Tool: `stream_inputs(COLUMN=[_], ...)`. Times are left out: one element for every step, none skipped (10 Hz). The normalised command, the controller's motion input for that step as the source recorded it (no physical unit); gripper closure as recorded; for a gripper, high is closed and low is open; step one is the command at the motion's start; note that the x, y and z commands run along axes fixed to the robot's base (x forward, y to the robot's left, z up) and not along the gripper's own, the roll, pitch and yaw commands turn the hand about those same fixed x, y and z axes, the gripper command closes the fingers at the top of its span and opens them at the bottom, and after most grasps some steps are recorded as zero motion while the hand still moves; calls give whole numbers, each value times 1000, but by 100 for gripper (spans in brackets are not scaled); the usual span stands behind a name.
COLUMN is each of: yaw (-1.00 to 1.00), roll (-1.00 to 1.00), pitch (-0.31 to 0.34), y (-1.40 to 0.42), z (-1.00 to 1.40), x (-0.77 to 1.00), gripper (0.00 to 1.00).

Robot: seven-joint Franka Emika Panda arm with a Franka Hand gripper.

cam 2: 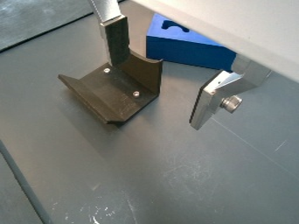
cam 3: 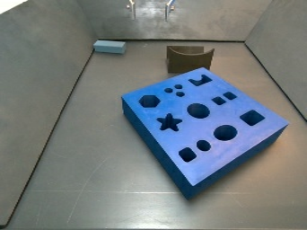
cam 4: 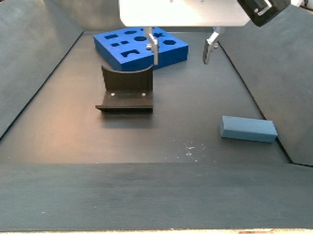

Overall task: Pick up the rectangle object. Move up. Place the rectangle object on the fixture. Regrasp the rectangle object. Move to above the board. Insert the rectangle object.
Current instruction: Pick up the rectangle object.

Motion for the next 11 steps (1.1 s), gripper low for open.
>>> stream_inputs(yaw=[-783,-1000,-1000,-1000,-1000,-1000,-1000,-1000,-1000,66,0], roll=[140,171,51,20,0,0,0,0,0,-29,0], pitch=[14,37,34,37,0,0,0,0,0,-11,0], y=[-100,0,0,0,0,0,0,0,0,0,6], z=[-20,-129,-254,-291,-360,-466,-517,-537,-594,0,0], x=[-226,-51,-26,-17,0,0,0,0,0,-29,-26], gripper=[0,0,0,0,0,0,0,0,0,0,0])
